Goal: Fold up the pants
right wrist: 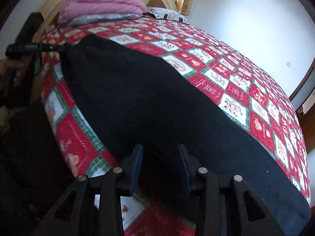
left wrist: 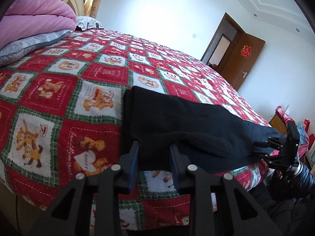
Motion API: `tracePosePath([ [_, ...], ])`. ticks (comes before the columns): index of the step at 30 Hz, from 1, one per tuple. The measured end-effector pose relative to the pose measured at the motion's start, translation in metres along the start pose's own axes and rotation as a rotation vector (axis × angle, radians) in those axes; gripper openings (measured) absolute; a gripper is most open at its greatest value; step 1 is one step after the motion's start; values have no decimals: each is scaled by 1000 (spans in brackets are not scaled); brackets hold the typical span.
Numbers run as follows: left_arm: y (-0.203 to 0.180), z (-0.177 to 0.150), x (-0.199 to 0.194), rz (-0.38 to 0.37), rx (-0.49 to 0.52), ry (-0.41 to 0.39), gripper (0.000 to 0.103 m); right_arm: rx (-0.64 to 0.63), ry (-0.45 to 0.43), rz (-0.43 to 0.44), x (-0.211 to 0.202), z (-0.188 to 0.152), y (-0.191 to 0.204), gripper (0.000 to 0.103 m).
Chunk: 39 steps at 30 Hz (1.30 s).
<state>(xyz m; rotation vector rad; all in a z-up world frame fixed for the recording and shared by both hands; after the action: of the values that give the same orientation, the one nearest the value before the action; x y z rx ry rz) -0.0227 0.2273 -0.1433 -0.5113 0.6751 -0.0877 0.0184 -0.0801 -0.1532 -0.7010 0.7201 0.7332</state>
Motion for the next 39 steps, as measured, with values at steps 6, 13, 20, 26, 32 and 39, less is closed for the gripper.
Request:
tracePosePath([
  [6, -1, 3, 5, -1, 1, -6, 24, 4, 21, 51, 7, -5, 3, 5],
  [13, -6, 8, -4, 2, 51, -27, 19, 78, -12, 110, -12, 0, -7, 3],
  [20, -3, -7, 2, 31, 116, 11, 19, 26, 62, 96, 0, -16, 11, 3],
  [26, 7, -6, -23, 26, 128, -2, 40, 61, 37, 162, -10, -10, 0, 25],
  [32, 22, 10, -49, 128, 103, -99, 52, 217, -71, 316, -36, 8, -38, 51],
  [39, -40, 38, -25, 77, 188, -152, 67, 499, -139, 434, 2, 67, -96, 48],
])
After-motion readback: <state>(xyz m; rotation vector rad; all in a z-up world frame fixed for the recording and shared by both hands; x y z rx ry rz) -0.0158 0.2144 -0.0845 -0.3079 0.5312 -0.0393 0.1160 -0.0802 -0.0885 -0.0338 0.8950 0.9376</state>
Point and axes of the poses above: each gripper's, at about its wrist camera, not at the fingertips, and x roughly the way its jaws point, y to its left, z to its top, the point moved 1 cm from there along x, roughly the way its jaws point, and after that the axes turned 7 degrees about -x, right-handed, at the moved point
